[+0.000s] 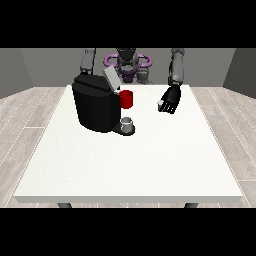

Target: Insert the coffee pod into the coffee machine and close the lid

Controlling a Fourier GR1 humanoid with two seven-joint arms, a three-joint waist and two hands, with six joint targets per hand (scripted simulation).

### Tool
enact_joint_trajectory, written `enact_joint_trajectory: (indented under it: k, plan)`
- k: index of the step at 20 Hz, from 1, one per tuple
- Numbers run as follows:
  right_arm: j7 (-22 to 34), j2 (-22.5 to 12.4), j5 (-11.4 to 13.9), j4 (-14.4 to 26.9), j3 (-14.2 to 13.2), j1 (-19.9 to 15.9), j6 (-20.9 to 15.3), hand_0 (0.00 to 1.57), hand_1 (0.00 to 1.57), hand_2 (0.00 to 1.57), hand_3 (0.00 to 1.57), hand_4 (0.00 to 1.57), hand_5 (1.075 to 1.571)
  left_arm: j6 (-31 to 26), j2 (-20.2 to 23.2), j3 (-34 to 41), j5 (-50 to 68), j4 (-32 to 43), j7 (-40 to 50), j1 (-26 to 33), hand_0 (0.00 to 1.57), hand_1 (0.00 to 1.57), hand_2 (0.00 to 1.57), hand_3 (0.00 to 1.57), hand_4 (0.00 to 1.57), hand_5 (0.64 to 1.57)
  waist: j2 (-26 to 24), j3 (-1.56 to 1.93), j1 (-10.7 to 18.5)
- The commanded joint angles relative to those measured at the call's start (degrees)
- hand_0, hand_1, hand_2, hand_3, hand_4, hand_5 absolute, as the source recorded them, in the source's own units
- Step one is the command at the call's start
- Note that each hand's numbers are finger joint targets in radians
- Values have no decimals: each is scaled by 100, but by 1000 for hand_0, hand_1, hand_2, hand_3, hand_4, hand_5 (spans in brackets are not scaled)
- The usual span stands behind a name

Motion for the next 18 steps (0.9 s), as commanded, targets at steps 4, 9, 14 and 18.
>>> enact_joint_trajectory:
  k: [4,9,14,18]
  plan:
    - [248,-229,247,355,-144,55,-242,0,0,0,0,0,1571,-137,-259,-80,-252,190,-185,61,1036,1036,1121,1006,395,1571,-421,-15,226]
    - [-29,-64,339,314,32,231,-300,0,0,0,0,0,1571,121,-409,399,108,323,-609,-188,1369,1369,1368,1298,482,1571,-274,-17,74]
    - [391,-115,332,590,-138,-38,-371,0,0,0,0,0,1571,-598,-581,436,208,183,-429,-510,1447,1447,1431,1354,530,1571,-622,-15,226]
    - [-60,-109,387,936,-108,104,-346,0,0,0,0,0,1571,-1490,-513,465,341,-77,-99,-1042,1375,1375,1381,1327,490,1571,-792,-12,293]
